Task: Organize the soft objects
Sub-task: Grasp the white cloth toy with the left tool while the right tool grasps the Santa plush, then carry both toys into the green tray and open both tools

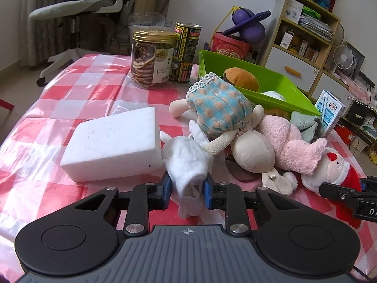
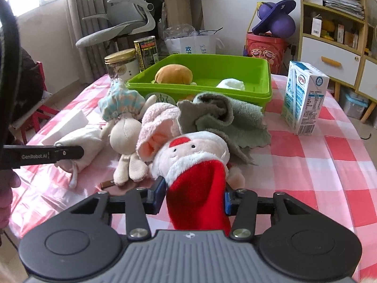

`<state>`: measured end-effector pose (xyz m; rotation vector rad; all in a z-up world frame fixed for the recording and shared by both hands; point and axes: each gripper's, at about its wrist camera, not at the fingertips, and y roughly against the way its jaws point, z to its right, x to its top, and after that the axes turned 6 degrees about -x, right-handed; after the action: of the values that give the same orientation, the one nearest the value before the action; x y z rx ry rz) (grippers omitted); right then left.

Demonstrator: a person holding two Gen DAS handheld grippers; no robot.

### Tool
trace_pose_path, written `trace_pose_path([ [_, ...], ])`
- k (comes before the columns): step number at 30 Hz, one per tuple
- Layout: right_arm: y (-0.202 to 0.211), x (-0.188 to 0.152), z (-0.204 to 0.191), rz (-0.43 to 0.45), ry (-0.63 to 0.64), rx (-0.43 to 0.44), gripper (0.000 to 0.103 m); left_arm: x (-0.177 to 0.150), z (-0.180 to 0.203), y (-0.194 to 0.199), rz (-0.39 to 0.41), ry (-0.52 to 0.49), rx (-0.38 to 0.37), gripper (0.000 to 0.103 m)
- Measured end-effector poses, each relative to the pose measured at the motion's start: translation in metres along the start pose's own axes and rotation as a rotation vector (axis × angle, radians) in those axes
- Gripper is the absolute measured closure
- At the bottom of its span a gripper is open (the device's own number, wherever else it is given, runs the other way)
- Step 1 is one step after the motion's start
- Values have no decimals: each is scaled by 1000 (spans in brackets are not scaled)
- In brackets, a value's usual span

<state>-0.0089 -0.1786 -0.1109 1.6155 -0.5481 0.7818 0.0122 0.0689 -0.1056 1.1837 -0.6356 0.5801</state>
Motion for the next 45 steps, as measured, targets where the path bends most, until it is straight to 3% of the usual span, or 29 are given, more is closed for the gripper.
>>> trace_pose_path([
  [15, 40, 15, 7, -10, -51, 85, 77, 16, -2, 30, -19, 79, -72, 82],
  [27, 67, 39, 20, 64, -136, 98, 77, 36, 1, 62, 31, 126, -192, 83],
  [38, 79, 66, 29, 148, -223, 95, 77, 60, 9, 66, 77, 156, -258, 83],
  [45, 69, 97, 36, 200, -259, 70, 77, 91, 30, 50, 110, 86, -258, 83],
])
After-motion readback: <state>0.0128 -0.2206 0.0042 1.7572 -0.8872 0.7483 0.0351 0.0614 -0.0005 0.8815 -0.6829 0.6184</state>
